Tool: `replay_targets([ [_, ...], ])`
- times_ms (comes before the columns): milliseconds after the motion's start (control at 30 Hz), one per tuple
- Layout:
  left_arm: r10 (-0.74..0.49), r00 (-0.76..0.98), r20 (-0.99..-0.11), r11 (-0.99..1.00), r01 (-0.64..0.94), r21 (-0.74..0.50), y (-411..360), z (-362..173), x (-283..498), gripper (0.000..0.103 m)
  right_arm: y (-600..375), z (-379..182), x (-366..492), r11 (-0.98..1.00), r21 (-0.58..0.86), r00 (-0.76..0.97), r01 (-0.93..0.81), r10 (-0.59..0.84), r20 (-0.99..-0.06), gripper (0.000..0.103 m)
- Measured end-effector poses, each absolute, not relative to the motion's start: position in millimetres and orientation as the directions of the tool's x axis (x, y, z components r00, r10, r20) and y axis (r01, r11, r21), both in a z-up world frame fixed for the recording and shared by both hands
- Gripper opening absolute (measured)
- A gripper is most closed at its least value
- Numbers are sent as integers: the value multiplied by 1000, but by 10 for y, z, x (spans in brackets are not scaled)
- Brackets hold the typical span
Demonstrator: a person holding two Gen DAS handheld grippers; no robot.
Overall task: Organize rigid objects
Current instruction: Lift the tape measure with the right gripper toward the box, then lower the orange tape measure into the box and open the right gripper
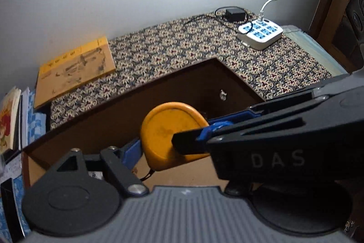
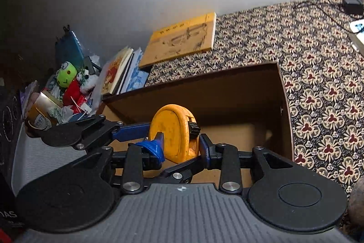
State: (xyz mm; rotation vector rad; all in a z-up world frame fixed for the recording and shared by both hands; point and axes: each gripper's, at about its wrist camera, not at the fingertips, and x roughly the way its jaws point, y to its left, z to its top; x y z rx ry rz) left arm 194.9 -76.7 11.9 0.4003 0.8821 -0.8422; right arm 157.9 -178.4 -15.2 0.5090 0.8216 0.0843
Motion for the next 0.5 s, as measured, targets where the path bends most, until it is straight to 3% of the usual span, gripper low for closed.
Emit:
replay_targets([
  [233, -417, 190, -889, 624, 771, -128, -853, -315, 2321, 62, -1833, -491, 1933, 850, 474, 541, 230, 293, -789, 16],
  [500, -340, 133, -931, 652, 747, -131, -807, -593, 2567, 62, -1753, -705, 2212, 835, 474, 444, 278, 326, -835, 16],
])
